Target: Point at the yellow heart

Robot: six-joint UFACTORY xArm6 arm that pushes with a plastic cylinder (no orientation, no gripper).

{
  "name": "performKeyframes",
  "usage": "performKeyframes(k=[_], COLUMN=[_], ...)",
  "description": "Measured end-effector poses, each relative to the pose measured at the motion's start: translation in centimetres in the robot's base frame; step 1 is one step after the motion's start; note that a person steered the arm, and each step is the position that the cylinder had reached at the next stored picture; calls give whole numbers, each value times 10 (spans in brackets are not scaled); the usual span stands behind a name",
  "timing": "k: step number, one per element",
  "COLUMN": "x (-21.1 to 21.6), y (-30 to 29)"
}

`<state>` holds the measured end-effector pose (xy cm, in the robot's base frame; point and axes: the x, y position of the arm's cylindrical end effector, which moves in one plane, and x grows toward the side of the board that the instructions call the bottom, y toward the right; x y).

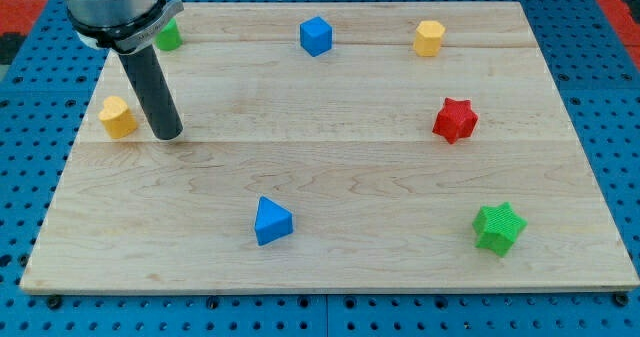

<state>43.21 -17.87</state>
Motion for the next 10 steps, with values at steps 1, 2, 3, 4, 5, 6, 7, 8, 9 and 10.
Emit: performKeyframes(k=[1,2,3,4,5,6,7,8,9,10], x=[0,0,0,0,0,0,-14,-36,-47,-47], y=[2,12,20,48,60,60,58,42,33,32])
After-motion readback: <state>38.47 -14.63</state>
